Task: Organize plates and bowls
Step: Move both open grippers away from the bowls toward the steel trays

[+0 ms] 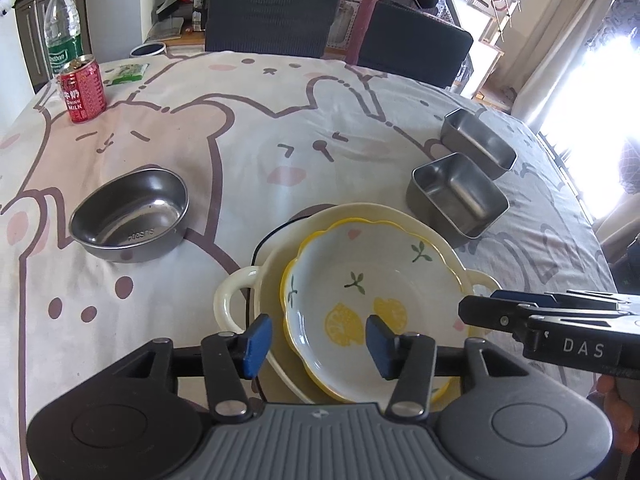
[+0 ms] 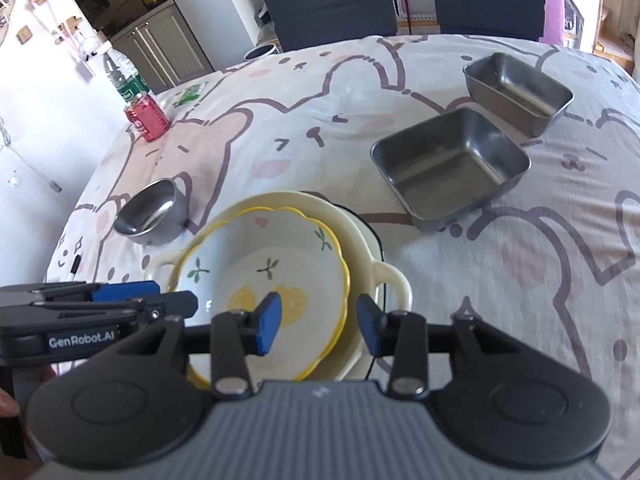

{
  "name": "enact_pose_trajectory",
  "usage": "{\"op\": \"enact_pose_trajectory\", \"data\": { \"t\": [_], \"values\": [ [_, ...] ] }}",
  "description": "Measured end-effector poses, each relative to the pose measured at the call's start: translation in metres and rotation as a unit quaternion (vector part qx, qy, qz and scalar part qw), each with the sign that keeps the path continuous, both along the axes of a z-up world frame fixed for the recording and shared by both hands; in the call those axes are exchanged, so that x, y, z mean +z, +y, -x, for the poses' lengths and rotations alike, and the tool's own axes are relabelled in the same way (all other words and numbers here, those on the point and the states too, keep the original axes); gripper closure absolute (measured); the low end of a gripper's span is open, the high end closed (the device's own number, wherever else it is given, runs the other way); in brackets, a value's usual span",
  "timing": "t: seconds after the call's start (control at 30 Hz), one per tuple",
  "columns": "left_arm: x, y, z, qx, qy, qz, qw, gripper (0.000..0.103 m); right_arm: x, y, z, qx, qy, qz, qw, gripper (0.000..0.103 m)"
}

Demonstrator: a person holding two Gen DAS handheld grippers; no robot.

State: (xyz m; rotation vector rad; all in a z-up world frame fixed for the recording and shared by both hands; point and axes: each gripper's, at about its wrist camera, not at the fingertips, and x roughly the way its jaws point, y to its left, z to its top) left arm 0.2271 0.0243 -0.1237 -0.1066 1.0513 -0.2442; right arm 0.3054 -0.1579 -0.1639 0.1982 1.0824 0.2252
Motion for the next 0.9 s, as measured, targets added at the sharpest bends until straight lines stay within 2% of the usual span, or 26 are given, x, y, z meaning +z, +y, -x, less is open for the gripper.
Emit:
{"op": "enact_pose_trajectory", "data": {
  "t": [0.1,0.17,0.23,0.37,0.43,0.6,0.77,0.83,0.9],
  "values": [
    [0.006,0.001,0.006,0.005,-0.009,0.006,0.9999,0.038,0.004,-0.004,0.004,0.001,-0.012,-0.001,1.000,0.050],
    [0.011,0.001,0.010,0.011,-0.017,0.013,0.9997,0.027,0.008,-0.008,0.007,-0.003,-0.023,-0.003,1.000,0.045],
    [0.015,0.001,0.013,0.013,-0.027,0.019,0.9994,0.021,0.013,-0.014,0.010,-0.013,-0.034,-0.004,0.999,0.031],
    [0.021,-0.001,0.017,0.029,-0.038,0.031,0.9984,0.004,0.021,-0.028,0.018,-0.021,-0.055,-0.016,0.998,0.019],
    [0.023,-0.002,0.017,0.038,-0.043,0.040,0.9976,0.002,0.026,-0.038,0.022,-0.028,-0.070,-0.018,0.997,0.009],
    [0.031,-0.014,0.010,0.051,-0.059,0.071,0.9944,0.000,0.038,-0.064,0.023,-0.045,-0.103,-0.006,0.994,0.000],
    [0.035,-0.038,-0.009,0.055,-0.065,0.103,0.9910,0.000,0.046,-0.088,0.004,-0.041,-0.141,0.024,0.989,0.000],
    [0.035,-0.050,-0.020,0.055,-0.065,0.108,0.9905,0.000,0.046,-0.098,-0.002,-0.047,-0.174,0.005,0.984,0.000],
    [0.033,-0.061,-0.033,0.049,-0.065,0.113,0.9903,0.000,0.042,-0.107,-0.019,-0.044,-0.173,0.008,0.984,0.000]
  ]
}}
